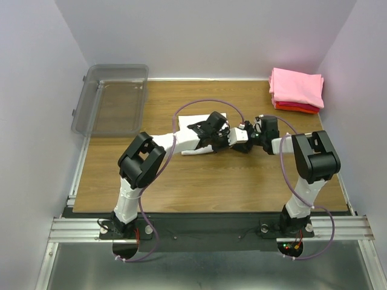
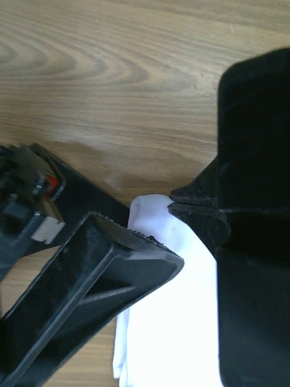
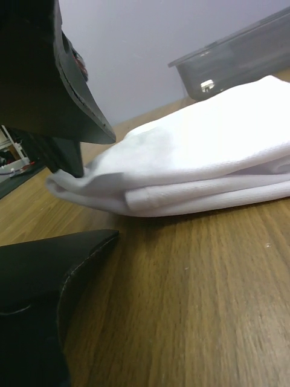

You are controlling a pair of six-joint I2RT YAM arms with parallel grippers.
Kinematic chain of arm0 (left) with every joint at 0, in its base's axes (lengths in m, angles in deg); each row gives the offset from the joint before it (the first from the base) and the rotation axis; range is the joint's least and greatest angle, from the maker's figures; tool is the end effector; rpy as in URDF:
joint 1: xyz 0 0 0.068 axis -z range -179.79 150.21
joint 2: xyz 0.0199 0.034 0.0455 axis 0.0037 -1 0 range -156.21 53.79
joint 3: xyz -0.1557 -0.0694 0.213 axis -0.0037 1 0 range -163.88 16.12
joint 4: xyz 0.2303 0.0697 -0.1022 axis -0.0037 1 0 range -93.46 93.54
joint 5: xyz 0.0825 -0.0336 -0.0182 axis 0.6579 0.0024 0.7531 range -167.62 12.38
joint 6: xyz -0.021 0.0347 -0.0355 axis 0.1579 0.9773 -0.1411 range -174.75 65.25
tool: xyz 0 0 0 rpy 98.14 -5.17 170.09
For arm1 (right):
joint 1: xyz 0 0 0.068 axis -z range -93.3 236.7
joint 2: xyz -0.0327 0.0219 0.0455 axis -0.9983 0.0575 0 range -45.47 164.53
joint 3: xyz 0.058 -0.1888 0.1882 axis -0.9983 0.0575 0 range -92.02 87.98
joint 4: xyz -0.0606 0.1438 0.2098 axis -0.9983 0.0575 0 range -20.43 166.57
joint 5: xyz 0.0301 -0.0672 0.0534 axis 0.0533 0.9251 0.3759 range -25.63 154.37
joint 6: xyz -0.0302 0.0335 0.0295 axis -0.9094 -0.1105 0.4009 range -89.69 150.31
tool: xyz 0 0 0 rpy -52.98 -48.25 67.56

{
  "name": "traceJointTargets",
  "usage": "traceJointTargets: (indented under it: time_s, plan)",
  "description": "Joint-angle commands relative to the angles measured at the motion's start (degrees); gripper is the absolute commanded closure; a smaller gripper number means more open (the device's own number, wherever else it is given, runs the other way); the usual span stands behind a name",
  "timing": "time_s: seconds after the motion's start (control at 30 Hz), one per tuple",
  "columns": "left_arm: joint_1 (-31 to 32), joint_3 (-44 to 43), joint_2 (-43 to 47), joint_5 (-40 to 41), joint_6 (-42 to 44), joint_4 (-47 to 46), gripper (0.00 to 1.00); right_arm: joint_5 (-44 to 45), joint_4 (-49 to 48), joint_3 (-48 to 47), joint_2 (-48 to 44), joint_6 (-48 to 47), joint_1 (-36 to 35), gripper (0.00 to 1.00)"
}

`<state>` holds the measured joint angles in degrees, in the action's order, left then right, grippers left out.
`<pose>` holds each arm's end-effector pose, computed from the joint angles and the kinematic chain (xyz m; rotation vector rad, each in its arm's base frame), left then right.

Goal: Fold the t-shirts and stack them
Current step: Neatly place the folded tshirt to the corner

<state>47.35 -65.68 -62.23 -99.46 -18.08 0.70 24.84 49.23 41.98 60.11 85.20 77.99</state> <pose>0.3005 -0.3433 0.1961 1.6412 1.5180 -0.5258 0.3379 0.0747 0.1227 0.5650 2.3685 1.3332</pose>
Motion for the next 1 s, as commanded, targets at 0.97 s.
traceJointTargets:
  time_s: [0.97]
  plan:
    - [-0.7,-3.7,3.2,-6.0,-6.1,-2.6,1.00,20.9,-7.7,-11.0,15.9,6.9,-2.5,0.58]
